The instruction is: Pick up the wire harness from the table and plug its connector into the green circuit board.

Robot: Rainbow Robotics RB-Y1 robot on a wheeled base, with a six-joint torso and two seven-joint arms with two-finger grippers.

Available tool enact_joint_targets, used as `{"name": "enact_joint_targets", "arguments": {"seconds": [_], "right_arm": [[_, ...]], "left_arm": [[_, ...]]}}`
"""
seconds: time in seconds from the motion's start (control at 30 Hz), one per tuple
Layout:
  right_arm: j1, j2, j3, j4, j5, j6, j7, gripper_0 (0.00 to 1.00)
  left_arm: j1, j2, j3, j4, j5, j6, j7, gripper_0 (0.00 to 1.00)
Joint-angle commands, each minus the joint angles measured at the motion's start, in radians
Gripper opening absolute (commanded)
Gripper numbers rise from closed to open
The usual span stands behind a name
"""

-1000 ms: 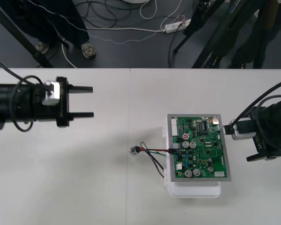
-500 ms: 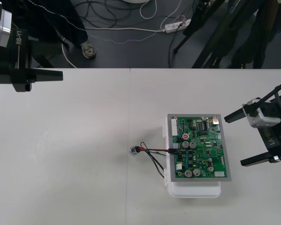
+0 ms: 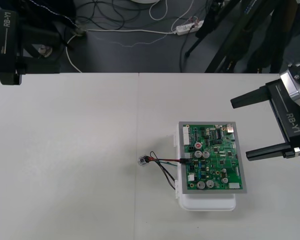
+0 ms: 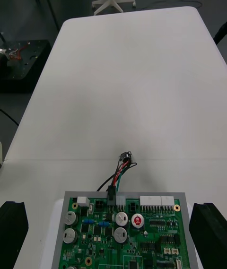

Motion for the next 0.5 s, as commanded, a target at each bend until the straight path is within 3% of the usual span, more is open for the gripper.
{"name": "enact_joint_targets", "arguments": {"seconds": [0.03, 0.5], "right_arm": [[0.007, -0.015, -0.053, -0.001, -0.056, 0.013, -0.011, 1.00], [0.010, -0.004, -0.059, 0.009, -0.054, 0.007, -0.003, 1.00]], "left_arm": [[-0.035, 0.008, 0.029, -0.041, -0.013, -0.036, -0.029, 0.61], [-0.035, -0.007, 0.029, -0.047, -0.018, -0.036, -0.021, 0.61]]}}
